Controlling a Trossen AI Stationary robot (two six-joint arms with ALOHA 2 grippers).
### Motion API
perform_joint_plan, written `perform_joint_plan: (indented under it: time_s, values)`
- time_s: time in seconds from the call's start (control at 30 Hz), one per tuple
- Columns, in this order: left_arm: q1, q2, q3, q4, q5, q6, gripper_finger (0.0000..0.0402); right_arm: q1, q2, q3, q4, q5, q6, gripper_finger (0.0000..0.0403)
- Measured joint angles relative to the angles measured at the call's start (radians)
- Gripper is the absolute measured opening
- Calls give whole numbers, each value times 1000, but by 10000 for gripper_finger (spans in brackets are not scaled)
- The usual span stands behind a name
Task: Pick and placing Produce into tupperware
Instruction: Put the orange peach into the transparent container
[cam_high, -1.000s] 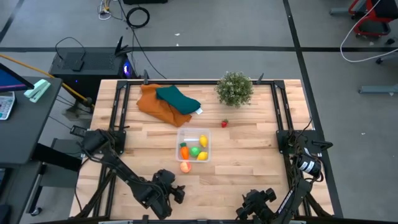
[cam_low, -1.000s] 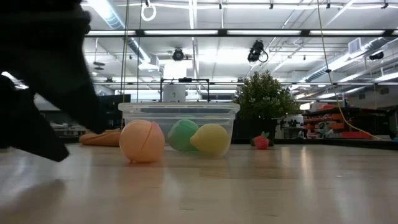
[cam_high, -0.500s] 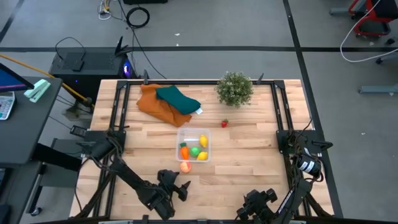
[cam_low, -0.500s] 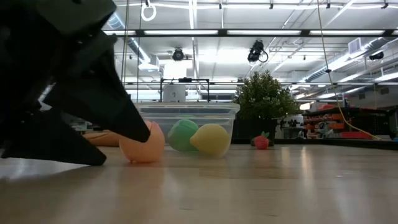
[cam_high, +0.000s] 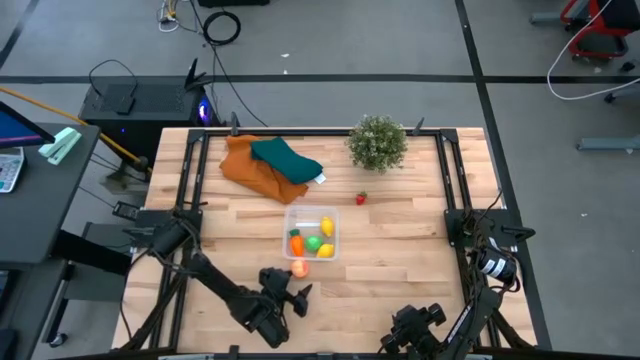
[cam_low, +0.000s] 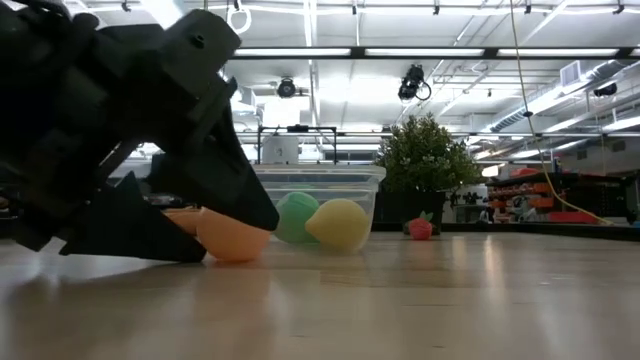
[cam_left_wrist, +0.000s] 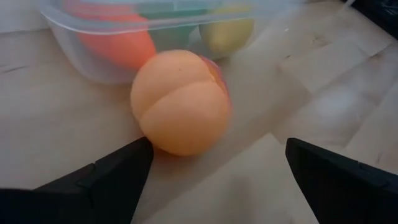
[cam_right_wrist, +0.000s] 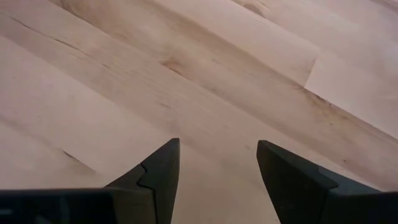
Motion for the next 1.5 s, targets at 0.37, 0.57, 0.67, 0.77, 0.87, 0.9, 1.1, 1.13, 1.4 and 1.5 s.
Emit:
perform_joint_plan:
  time_s: [0.37, 0.57, 0.67, 0.77, 0.87, 0.9, 1.1, 1.13, 1.4, 1.5]
  values:
    - [30, 1, -2, -52, 1, 4, 384, -2, -3, 0, 4, -2, 0, 181]
    - [46, 2, -2, -75, 1, 7, 384, -2, -3, 0, 29, -5, 0, 181]
    - [49, 8, -2, -81, -5, 10, 384, -2, -3, 0, 33, -5, 0, 181]
    - [50, 18, -2, -80, -20, 10, 384, -2, -3, 0, 33, -5, 0, 181]
    - [49, 21, -2, -77, -22, 3, 384, -2, -3, 0, 35, -5, 0, 181]
    - [49, 24, -2, -77, -26, 3, 384, -2, -3, 0, 36, -5, 0, 181]
    - [57, 25, -2, -76, -30, 0, 377, -2, -3, 0, 37, -4, 0, 181]
    - [58, 25, -2, -76, -30, -1, 371, -2, -3, 0, 37, -4, 0, 181]
    - [58, 25, -6, -79, -31, 3, 303, -2, -3, 0, 37, -4, 0, 181]
    - [58, 27, -7, -73, -33, -4, 281, -2, -3, 0, 37, -4, 0, 181]
